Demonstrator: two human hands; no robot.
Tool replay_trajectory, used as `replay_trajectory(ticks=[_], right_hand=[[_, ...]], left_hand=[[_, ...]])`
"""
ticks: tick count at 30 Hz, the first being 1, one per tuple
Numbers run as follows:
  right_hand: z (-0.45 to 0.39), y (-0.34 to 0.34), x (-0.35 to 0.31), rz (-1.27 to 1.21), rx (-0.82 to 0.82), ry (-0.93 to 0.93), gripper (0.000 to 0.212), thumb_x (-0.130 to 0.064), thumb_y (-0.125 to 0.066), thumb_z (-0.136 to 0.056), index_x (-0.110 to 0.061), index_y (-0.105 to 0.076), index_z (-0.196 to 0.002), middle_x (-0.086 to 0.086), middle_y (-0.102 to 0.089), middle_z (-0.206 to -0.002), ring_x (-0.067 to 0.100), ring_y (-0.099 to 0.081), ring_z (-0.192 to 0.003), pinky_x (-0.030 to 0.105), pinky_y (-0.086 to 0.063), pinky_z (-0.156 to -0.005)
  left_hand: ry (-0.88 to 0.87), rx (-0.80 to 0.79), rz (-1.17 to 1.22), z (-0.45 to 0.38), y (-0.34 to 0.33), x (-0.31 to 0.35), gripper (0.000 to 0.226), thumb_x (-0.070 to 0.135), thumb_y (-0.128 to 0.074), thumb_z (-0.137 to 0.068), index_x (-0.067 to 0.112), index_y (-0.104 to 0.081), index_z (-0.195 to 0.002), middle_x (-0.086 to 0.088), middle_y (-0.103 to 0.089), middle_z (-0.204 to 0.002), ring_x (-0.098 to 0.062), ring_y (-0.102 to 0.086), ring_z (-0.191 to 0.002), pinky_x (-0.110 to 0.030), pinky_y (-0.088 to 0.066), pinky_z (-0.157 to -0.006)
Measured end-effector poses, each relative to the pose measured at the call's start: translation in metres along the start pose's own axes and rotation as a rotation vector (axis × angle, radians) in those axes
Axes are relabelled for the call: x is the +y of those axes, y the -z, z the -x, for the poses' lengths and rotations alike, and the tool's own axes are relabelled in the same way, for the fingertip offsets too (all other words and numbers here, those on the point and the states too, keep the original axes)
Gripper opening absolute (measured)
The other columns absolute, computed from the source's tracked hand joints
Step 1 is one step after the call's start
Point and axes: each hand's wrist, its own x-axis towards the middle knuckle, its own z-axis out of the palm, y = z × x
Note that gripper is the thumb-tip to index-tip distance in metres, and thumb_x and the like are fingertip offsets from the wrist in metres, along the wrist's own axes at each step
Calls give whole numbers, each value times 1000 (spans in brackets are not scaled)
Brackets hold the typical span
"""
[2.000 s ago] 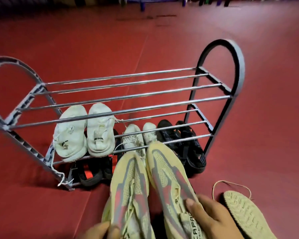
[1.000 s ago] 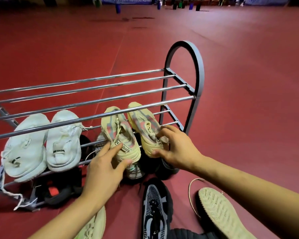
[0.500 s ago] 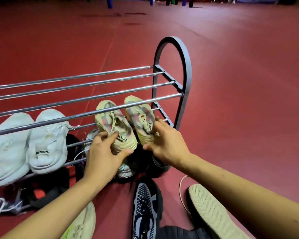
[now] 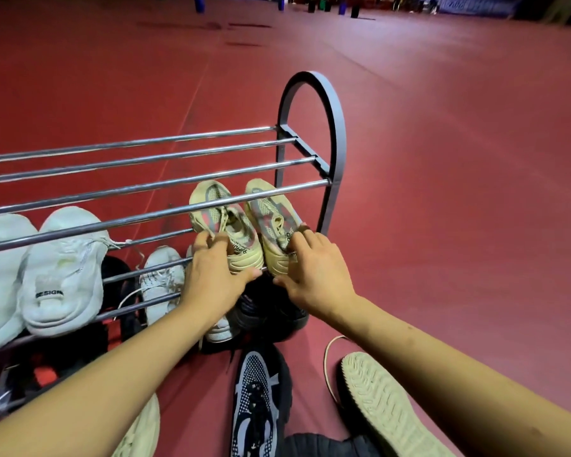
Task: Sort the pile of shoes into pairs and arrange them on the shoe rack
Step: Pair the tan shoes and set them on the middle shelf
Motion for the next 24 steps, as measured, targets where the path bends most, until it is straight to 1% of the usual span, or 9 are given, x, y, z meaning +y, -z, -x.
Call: replay_trajectory(ticks=[2,4,6,8,13,15,17,21,24], right_hand=[[0,5,-2,170,32,27,54,-48,-79,-60,-17,-54,-97,1,-63,-104,32,-49,-103,38,-31,-71],[-3,8,-3,207,48,29,46,-37,-79,-56,-16,-55,-89,2,-65,-93,33,-48,-93,36,-23,-66],[-3,4,0,156,73,31,41,-29,-79,-54,-15,-54,-84,2,-65,-83,31,-47,-81,35,-25,-61],[1,-3,3,71,101,52,38,-24,-79,-59,-14,-51,-83,1,-63,-81,30,-46,-80,35,-35,-58],[10,-7,1,-9,42,30,38,-27,-77,-73,-12,-50,-94,0,-62,-99,32,-47,-108,28,-37,-61],[11,-1,0,-37,-19,9,32,-25,-70,-78,-10,-49,-97,1,-60,-105,32,-43,-115,34,-50,-61],[14,4,3,-54,-67,16,32,-22,-64,-80,-10,-50,-106,1,-58,-118,31,-38,-121,43,-56,-69],[33,10,10,-155,-74,63,59,-16,-65,-78,-12,-47,-134,7,-44,-146,32,-34,-131,38,-43,-103],[74,10,7,-208,-51,216,41,-11,-63,-78,-10,-57,-118,8,-54,-125,32,-49,-113,41,-45,-92]], left_hand=[[-36,23,-19,-6,0,2,70,47,-84,-70,16,-56,-127,-9,-48,-139,-37,-51,-123,-44,-44,-100],[-106,77,-13,-7,-1,1,46,48,-84,-68,20,-58,-94,-2,-58,-111,-35,-59,-97,-42,-47,-81],[-128,91,8,-3,-5,-2,46,49,-84,-66,21,-50,-79,1,-57,-97,-31,-57,-84,-38,-40,-69],[-145,91,23,-3,-9,-5,47,48,-84,-68,19,-51,-83,-2,-57,-104,-31,-57,-88,-38,-41,-69],[-90,-25,57,-7,-9,-9,51,48,-77,-76,18,-53,-109,-8,-51,-137,-34,-57,-114,-47,-50,-92],[-135,-39,40,3,-7,-11,42,42,-69,-86,20,-52,-118,-12,-38,-153,-34,-47,-132,-46,-44,-103],[-246,-27,-27,26,-7,-19,49,33,-61,-94,18,-45,-138,-6,-21,-163,-28,-30,-145,-45,-34,-112],[-360,-32,-99,92,-2,-55,44,38,-47,-97,23,-46,-139,4,-34,-153,-22,-41,-134,-45,-36,-110],[-367,-120,-293,135,4,-109,43,45,-44,-91,22,-58,-124,7,-51,-132,-19,-57,-116,-38,-39,-97]])
